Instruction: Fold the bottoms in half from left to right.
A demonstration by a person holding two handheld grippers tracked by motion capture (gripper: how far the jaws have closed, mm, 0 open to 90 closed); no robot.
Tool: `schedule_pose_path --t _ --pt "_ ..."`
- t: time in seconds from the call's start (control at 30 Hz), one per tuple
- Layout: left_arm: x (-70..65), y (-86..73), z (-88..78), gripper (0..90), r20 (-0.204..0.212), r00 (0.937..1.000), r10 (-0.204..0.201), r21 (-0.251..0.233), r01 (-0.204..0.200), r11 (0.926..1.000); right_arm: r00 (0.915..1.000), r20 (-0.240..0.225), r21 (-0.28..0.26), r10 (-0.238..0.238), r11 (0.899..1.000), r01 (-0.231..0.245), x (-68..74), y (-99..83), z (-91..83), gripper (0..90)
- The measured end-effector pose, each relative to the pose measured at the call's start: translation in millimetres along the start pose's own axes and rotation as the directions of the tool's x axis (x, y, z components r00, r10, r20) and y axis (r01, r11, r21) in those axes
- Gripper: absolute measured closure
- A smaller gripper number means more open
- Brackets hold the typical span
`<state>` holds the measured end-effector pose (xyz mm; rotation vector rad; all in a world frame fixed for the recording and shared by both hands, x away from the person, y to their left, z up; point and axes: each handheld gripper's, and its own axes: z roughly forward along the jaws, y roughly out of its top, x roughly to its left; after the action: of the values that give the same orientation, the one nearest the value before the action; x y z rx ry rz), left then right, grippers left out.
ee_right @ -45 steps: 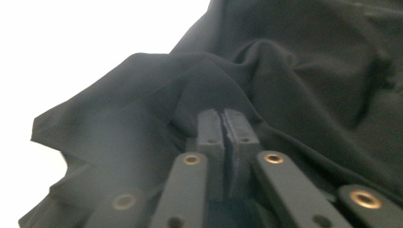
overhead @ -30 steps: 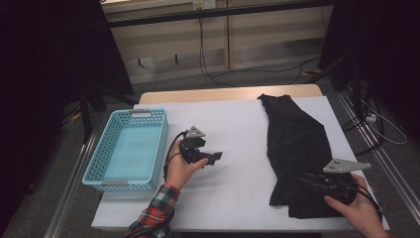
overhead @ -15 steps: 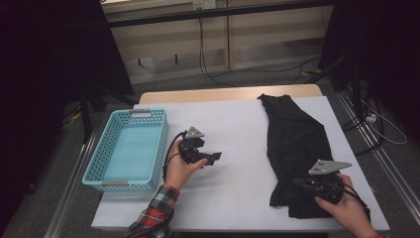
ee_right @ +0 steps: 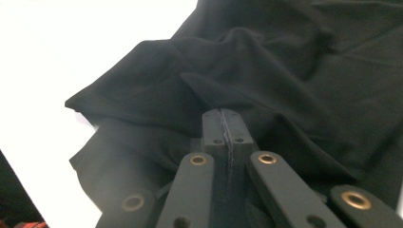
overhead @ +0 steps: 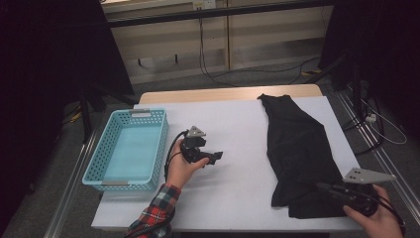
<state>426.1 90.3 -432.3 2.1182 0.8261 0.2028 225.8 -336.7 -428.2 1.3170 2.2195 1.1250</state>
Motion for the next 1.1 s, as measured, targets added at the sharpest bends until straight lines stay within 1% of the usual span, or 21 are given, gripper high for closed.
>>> schedule_pose_path --t 0.1,0.13,0.23,0.27,0.3,0.43,0.53,0.57,0.63,0.67,0.7,0.73,0.77,0.8,0.83,0.9,0.93,1.0,1.03,1.07,1.1 --pt "-0.8 1.0 0.3 16.2 0.007 1.0 0.001 0.0 -0.001 1.0 0.9998 0.016 -0.017 0.01 1.0 -0.01 -4.3 -5.0 -13.1 90.0" --pt "-1.1 1.2 0.3 16.2 0.008 1.0 -0.001 0.002 0.001 1.0 0.9993 0.029 -0.03 0.023 0.999 -0.023 -7.3 -8.7 -22.1 90.0" --pt "-0.5 1.5 1.5 16.2 0.004 0.9999 0.013 0.008 -0.013 0.9999 0.9987 0.033 -0.043 0.038 0.998 -0.036 -9.4 -13.1 -30.5 90.0" --pt "-0.7 1.0 2.5 16.2 0.001 1.0 0.005 0.006 -0.005 1.0 0.9984 0.041 -0.048 0.038 0.998 -0.036 -9.9 -15.4 -34.7 90.0" --pt "0.5 0.9 2.4 16.2 0.005 0.9999 0.011 0.017 -0.011 0.9998 0.9982 0.05 -0.045 0.032 0.999 -0.03 -10.3 -17.5 -39.0 90.0" --pt "2.3 0.2 3.2 16.2 -0.005 1.0 0.008 0.014 -0.008 0.9999 0.9944 0.097 -0.038 0.043 0.999 -0.04 -12.5 -25.8 -53.6 90.0" --pt "1.6 0.1 3.0 16.2 -0.005 1.0 0.007 0.013 -0.007 0.9999 0.9919 0.12 -0.035 0.042 0.999 -0.038 -17.1 -28.6 -55.1 89.2" --pt "1.4 0.1 2.7 16.2 -0.002 1.0 0.007 0.015 -0.007 0.9999 0.9901 0.134 -0.029 0.042 0.999 -0.038 -18.1 -28.1 -54.1 87.2" --pt "1.1 -0.3 2.3 16.2 -0.002 1.0 0.007 0.013 -0.007 0.9999 0.9886 0.146 -0.028 0.038 0.999 -0.034 -18.9 -23.9 -51.1 76.6" --pt "1.3 -0.7 1.8 16.1 -0.003 1.0 0.007 0.015 -0.007 0.9999 0.9886 0.147 -0.035 0.033 0.999 -0.028 -19.1 -20.5 -49.4 74.0" --pt "2.0 -1.3 1.3 16.0 -0.002 1.0 0.009 0.015 -0.009 0.9998 0.9896 0.141 -0.042 0.03 0.999 -0.025 -19.0 -16.2 -47.2 69.7" --pt "2.5 -1.8 0.5 15.5 0.0 1.0 0.005 0.019 -0.005 0.9998 0.9897 0.139 -0.058 0.033 0.998 -0.025 -18.6 -6.1 -41.3 60.1" --pt "2.8 -2.6 -0.1 15.5 -0.002 1.0 0.001 0.016 -0.001 0.9999 0.9897 0.139 -0.058 0.033 0.998 -0.025 -18.6 -6.1 -41.3 60.1" --pt "3.6 -3.1 -1.1 14.6 -0.003 1.0 0.008 0.02 -0.008 0.9998 0.9916 0.125 -0.06 0.034 0.998 -0.027 -18.0 4.4 -33.2 52.8" --pt "3.6 -3.9 -1.8 14.6 0.0 1.0 -0.002 0.013 0.002 0.9999 0.9916 0.125 -0.06 0.034 0.998 -0.027 -18.0 4.4 -33.2 52.8" --pt "5.8 -5.7 -5.9 13.7 0.0 0.9999 -0.014 0.003 0.014 0.9999 0.9912 0.127 -0.06 0.037 0.998 -0.03 -18.3 20.6 -17.0 44.4" --pt "5.8 -5.7 -5.9 13.1 0.0 0.9999 -0.014 0.003 0.014 0.9999 0.9912 0.127 -0.06 0.037 0.998 -0.03 -18.3 20.6 -17.0 44.4" --pt "7.0 -7.6 -8.7 12.7 0.001 0.9999 -0.017 0.008 0.017 0.9998 0.9907 0.123 -0.059 0.058 0.997 -0.051 -19.7 32.1 -1.6 38.7" --pt "8.3 -9.5 -11.1 12.0 -0.004 0.9999 -0.015 0.01 0.015 0.9998 0.9898 0.122 -0.064 0.074 0.996 -0.066 -20.7 40.5 10.7 36.1" --pt "8.3 -9.5 -11.1 11.8 -0.004 0.9999 -0.015 0.01 0.015 0.9998 0.9898 0.122 -0.064 0.074 0.996 -0.066 -20.7 40.5 10.7 36.1" --pt "8.8 -10.6 -12.2 11.8 -0.005 0.9998 -0.017 0.01 0.017 0.9998 0.9903 0.118 -0.064 0.074 0.996 -0.066 -20.8 45.3 17.5 35.3"
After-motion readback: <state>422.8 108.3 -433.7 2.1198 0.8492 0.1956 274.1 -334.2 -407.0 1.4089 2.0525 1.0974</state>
